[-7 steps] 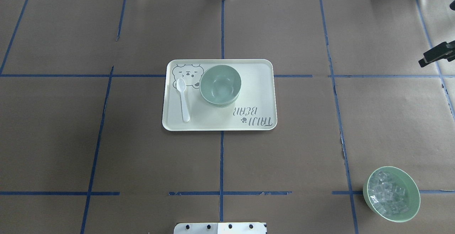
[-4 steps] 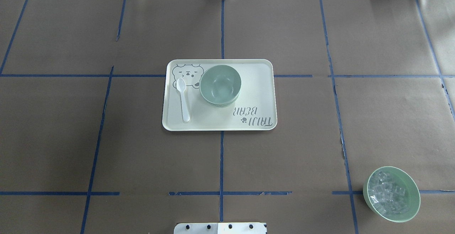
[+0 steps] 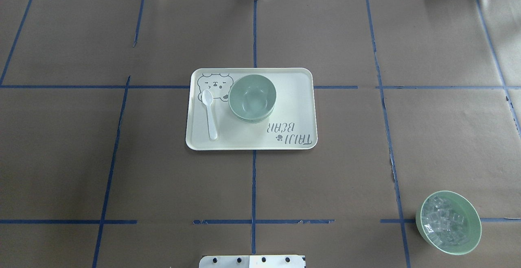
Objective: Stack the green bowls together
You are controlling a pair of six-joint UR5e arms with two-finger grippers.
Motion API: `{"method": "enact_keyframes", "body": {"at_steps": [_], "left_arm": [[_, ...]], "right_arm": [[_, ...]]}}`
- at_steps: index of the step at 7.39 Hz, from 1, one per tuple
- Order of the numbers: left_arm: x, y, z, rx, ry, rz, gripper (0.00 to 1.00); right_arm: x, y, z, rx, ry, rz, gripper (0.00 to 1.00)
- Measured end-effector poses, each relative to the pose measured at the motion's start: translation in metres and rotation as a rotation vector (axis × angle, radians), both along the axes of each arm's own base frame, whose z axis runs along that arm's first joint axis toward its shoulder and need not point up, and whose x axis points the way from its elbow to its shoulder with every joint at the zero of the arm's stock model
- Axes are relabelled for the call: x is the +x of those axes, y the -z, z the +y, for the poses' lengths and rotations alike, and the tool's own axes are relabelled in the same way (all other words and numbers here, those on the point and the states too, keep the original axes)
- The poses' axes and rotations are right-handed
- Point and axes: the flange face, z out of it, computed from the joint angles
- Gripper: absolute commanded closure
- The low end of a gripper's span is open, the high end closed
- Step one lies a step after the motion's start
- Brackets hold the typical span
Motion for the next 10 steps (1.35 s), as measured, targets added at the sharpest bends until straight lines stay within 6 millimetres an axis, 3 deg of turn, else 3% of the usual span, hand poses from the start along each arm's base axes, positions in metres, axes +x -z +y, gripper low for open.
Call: {"method": "enact_keyframes", "body": {"at_steps": [2, 5, 10], "left_arm": [[-0.004, -0.012, 0.014, -0.022, 0.008, 0.002, 0.00], [-0.005, -0.013, 0.017, -0.027, 0.013, 0.006, 0.00], [-0.008, -0.011, 0.017, -0.023, 0.020, 0.007, 0.00]], "right_arm": [[0.011, -0.011, 0.009, -0.031, -0.028, -0.004, 0.00], [0.032, -0.017, 0.018, -0.058, -0.075, -0.024, 0.00], [0.037, -0.016, 0.021, -0.088, -0.114, -0.053, 0.00]]}}
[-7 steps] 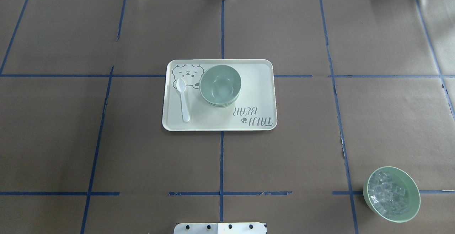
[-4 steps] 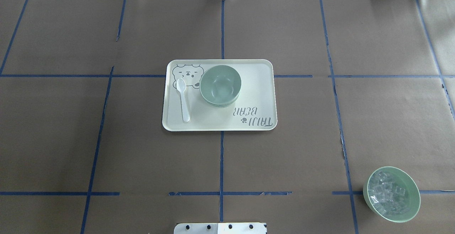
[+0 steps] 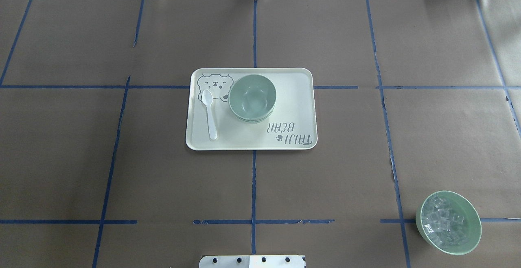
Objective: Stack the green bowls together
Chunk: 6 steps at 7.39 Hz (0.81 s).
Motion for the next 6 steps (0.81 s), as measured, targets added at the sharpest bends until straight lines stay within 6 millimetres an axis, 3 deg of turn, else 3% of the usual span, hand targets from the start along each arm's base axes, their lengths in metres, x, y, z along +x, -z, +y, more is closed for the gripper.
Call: {"method": "enact_keyframes", "body": {"at_steps": [6], "left_arm": [[0.0014, 0.0003, -0.0005, -0.056, 0.059, 0.019, 0.00]], "right_arm": [[0.0005, 0.0041, -0.0015, -0.023, -0.036, -0.004, 0.00]]}}
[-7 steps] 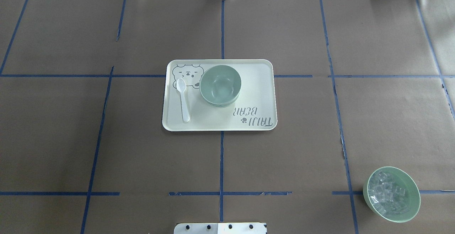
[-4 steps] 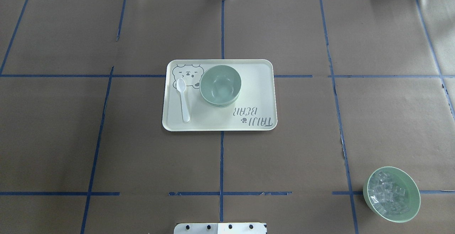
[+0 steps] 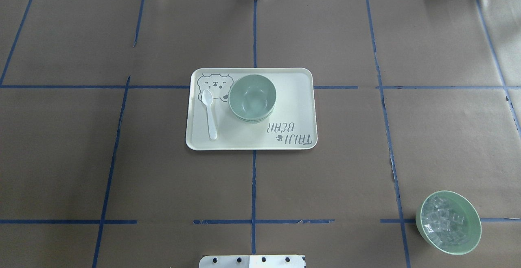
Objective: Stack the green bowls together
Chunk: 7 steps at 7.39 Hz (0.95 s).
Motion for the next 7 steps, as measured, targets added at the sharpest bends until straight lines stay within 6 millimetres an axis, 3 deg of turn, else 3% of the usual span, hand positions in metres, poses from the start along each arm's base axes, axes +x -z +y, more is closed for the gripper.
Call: {"method": "enact_keyframes", "body": {"at_steps": [7], "left_arm": [[-0.0001, 0.0055, -0.0057, 0.006, 0.006, 0.000, 0.00]], "right_arm": [[0.0001, 0.0022, -0.0019, 0.005, 0.000, 0.000, 0.00]]}}
